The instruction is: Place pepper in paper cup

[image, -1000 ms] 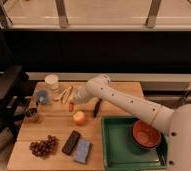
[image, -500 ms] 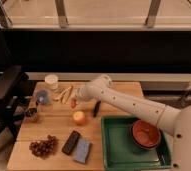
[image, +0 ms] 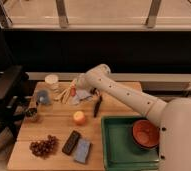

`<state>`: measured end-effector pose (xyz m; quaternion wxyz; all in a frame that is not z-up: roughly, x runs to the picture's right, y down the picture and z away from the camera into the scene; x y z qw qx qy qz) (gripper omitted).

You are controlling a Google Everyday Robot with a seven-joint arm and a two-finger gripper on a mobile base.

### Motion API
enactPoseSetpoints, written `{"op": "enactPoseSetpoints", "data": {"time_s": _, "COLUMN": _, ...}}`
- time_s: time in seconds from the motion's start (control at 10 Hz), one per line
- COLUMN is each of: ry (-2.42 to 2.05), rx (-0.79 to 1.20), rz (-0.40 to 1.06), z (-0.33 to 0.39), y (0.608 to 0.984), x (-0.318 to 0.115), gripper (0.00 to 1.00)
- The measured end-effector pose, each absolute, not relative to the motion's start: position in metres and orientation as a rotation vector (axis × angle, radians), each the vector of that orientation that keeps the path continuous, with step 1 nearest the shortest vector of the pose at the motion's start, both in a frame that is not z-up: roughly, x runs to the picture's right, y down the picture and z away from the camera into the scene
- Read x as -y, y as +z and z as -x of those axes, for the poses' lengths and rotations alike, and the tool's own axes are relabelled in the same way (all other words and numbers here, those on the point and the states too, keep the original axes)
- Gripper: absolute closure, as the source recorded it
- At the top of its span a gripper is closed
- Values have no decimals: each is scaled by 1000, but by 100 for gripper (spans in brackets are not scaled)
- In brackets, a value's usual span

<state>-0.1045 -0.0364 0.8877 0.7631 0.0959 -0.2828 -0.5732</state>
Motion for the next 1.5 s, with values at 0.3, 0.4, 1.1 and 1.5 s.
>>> {"op": "enactPoseSetpoints", "data": {"time_s": 0.3, "ry": -1278, "rx": 670, "rz": -266, "z": 131, "y": 887, "x": 71, "gripper": 100}}
{"op": "enactPoseSetpoints", "data": {"time_s": 0.4, "ry": -1289, "rx": 695, "rz": -286, "z": 145, "y": 887, "x": 84, "gripper": 100}}
{"op": "enactPoseSetpoints", "data": {"time_s": 1.1, "ry": -1316, "rx": 726, "rz": -278, "z": 166, "y": 892, "x": 88, "gripper": 100}}
{"op": "enactPoseSetpoints", "data": {"time_s": 1.5, "ry": -1359, "rx": 721, "rz": -295, "z": 190, "y": 904, "x": 100, "gripper": 100}}
